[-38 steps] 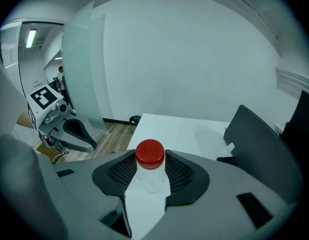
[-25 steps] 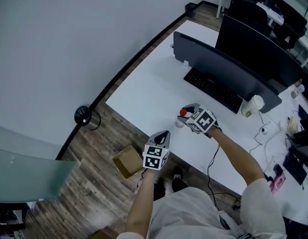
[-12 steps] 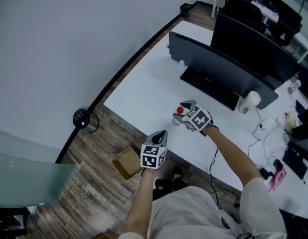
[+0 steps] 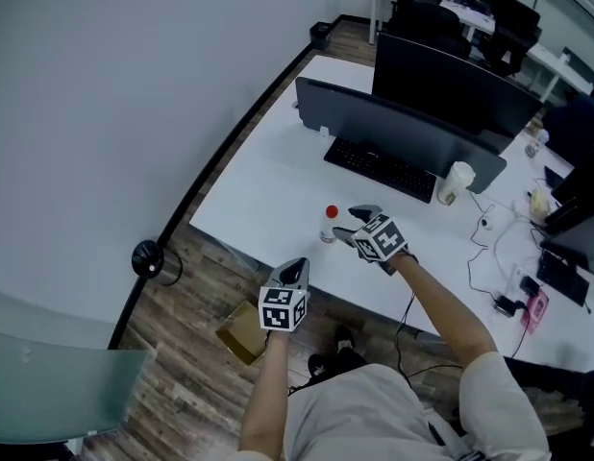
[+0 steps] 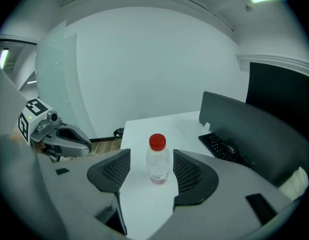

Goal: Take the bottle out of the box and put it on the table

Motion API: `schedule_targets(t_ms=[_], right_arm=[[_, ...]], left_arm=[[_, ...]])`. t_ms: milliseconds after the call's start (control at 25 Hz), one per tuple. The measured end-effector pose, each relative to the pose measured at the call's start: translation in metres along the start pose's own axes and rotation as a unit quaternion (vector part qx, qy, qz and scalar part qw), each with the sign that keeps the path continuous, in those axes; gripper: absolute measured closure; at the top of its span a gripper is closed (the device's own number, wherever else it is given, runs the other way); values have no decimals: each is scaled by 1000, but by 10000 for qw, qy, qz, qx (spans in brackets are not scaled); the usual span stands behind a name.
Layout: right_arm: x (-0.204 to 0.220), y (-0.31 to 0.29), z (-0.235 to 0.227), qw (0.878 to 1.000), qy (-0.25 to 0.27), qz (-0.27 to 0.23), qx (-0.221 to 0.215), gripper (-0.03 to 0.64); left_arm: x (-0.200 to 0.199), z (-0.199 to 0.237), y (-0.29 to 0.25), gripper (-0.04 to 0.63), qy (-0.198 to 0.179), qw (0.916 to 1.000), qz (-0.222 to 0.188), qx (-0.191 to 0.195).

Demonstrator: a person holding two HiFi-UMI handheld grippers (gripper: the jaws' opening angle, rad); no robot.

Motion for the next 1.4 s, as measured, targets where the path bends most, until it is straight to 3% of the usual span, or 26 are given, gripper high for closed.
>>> schedule_targets(t_ms=[360,640,1040,1400], right_arm=[[34,50,54,9948,-793,-342,540,342],[70,72,97,9743,-1764,-999,986,342],[102,96,149,9659,-1706,-1296,1452,344],[111,106,161,9558,-1873,-1607,1598,418]], left_arm=[[-3,-15,35,580,20,9995,-123,284],[10,-31,53,580,-161,9995,-136,250],[28,-40,94,580,-85,9996,-267,22],[41,-48,101,580,-106,9994,-332,85]])
Point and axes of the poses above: the fingertips, and each gripper's own axes: y backward along the fingers, z to its left, x out of its underside, the point moved 4 cm from there along y, backward along the fingers, and after that the axes turned 12 degrees about -z, right-handed, at the moved point
